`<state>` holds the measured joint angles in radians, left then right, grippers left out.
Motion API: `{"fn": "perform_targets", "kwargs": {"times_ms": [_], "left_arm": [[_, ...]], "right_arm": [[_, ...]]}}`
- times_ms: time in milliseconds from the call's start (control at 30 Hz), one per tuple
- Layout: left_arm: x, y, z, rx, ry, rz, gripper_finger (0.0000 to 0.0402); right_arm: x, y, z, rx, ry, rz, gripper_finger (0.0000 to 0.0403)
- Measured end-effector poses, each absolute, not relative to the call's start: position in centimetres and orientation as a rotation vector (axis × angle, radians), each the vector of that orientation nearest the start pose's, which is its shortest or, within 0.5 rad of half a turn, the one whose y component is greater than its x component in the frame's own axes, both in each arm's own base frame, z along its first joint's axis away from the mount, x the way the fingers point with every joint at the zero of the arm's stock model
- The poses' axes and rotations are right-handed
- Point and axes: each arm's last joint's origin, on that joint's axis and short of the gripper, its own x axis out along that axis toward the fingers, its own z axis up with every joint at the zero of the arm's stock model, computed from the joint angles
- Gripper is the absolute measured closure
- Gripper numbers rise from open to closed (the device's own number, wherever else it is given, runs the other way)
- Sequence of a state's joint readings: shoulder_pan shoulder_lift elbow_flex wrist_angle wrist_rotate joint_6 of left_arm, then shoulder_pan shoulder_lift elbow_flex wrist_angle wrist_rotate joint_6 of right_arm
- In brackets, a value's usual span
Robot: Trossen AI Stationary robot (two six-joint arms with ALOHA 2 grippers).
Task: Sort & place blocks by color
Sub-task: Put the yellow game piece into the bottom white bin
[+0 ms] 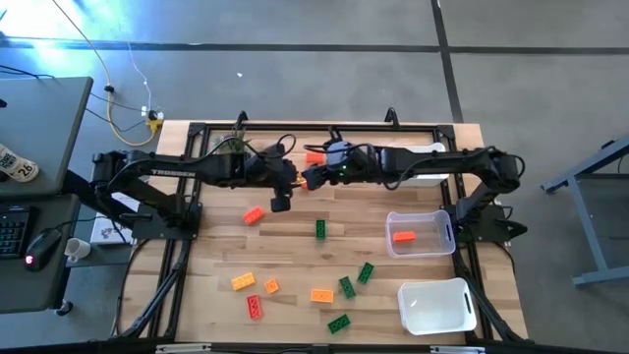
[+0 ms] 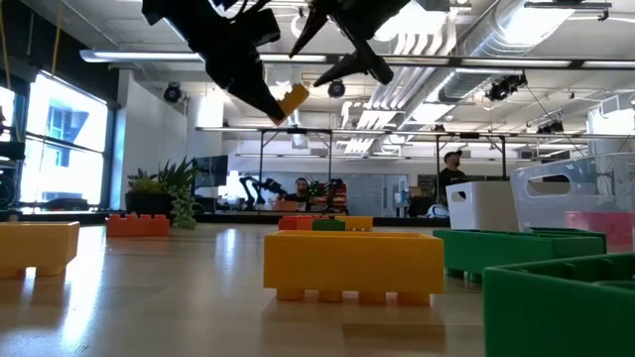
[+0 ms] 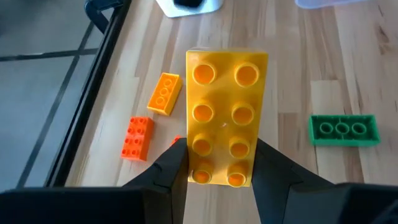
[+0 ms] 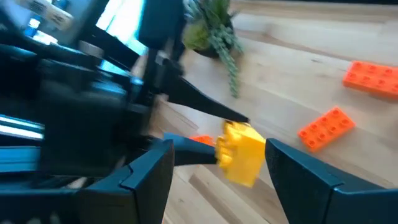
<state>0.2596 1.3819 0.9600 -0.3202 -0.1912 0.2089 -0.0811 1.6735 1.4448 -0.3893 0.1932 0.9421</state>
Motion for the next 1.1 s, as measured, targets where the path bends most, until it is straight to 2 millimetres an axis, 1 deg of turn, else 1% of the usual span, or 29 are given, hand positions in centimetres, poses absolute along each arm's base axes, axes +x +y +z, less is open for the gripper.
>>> {"fn": "perform_targets", "kwargs": {"times_ms": [167,333,433,667,933,1100], "left_arm": [[27.9,8.0,25.3,0.137,0.766,0.370,0.0291],[28.2,8.0,25.6,0.136,0.724,0.376,0.0291],[28.4,8.0,25.9,0.128,0.690,0.377,0.0286],[28.9,7.6,26.4,0.162,0.631,0.339,0.0282],[28.9,7.6,26.4,0.166,0.625,0.343,0.0268],[28.9,7.6,26.4,0.164,0.625,0.337,0.0254]], "right_arm": [[37.6,-3.8,30.5,0.868,0.498,-0.559,0.0162],[37.9,-3.8,30.3,0.878,0.490,-0.567,0.0163],[38.0,-3.8,29.9,0.888,0.499,-0.572,0.0171],[38.3,-3.9,29.5,0.928,0.515,-0.556,0.0230],[38.3,-4.0,29.6,0.945,0.511,-0.548,0.0321],[38.2,-3.9,29.6,0.934,0.524,-0.542,0.0328]]}}
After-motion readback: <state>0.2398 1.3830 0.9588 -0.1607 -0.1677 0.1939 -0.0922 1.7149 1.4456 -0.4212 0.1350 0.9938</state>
